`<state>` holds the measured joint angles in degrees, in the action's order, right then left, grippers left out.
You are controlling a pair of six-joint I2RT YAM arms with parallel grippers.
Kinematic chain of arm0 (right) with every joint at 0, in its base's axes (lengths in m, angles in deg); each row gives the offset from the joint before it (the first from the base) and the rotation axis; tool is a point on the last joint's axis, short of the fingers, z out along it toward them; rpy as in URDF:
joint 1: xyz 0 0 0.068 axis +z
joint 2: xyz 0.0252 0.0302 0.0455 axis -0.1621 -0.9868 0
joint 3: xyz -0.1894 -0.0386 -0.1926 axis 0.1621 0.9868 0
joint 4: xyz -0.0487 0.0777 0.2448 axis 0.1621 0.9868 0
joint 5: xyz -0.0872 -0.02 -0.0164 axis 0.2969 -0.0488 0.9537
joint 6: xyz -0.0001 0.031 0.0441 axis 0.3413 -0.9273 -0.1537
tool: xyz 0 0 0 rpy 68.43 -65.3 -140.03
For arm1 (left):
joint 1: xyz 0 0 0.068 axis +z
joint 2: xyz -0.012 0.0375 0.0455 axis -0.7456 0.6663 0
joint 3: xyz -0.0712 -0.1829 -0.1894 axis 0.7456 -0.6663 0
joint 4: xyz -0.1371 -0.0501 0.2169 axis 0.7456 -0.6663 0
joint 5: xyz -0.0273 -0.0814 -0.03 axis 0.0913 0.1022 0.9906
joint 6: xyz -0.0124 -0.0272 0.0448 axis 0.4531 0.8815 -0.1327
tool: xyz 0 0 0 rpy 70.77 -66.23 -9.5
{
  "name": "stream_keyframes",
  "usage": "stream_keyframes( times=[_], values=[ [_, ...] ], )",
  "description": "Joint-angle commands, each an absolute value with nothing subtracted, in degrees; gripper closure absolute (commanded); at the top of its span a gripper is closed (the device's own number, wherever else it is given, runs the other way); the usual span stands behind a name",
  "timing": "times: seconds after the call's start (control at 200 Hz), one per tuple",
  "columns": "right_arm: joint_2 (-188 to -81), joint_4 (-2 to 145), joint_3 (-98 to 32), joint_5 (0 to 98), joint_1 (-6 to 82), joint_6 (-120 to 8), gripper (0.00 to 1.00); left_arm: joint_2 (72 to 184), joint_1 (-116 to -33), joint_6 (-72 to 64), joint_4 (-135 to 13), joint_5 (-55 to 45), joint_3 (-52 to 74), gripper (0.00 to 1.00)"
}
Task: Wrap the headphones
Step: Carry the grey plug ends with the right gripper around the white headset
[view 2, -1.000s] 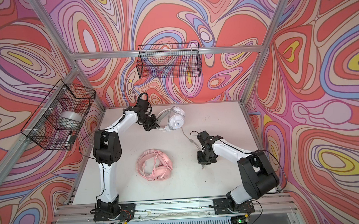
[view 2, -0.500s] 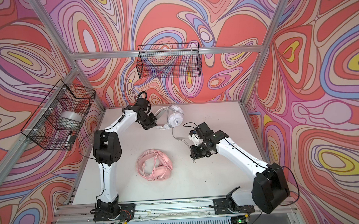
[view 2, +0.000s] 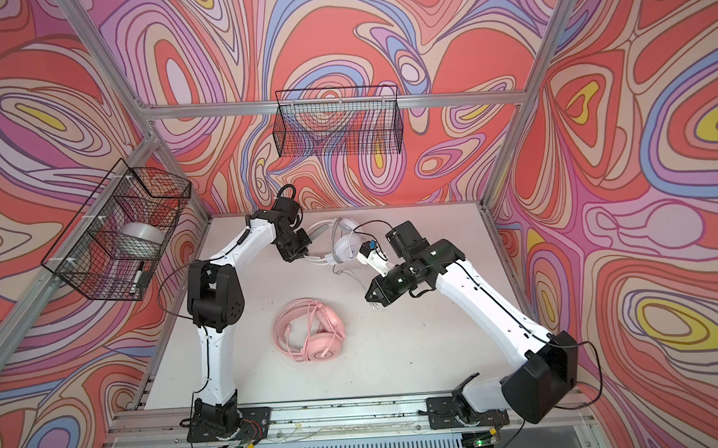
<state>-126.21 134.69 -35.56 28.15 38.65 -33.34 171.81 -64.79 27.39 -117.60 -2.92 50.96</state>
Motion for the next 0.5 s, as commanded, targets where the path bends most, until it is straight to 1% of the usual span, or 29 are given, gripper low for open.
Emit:
stream_keyframes(
  times=[0.0, 0.29, 0.496],
  values=[
    [-127.35, 135.44, -39.46, 27.75, 38.86, -29.55, 1.00, 172.02, -65.34, 25.10, -120.48, -4.91, 54.30, 1.00],
    [-131.04, 132.13, -47.02, 33.05, 38.47, -29.02, 1.00, 171.87, -66.13, 20.62, -124.27, -9.12, 55.37, 1.00],
    [-135.31, 130.15, -53.72, 35.55, 35.43, -27.20, 1.00, 172.24, -66.70, 17.27, -126.41, -10.44, 57.27, 1.00]
  ],
)
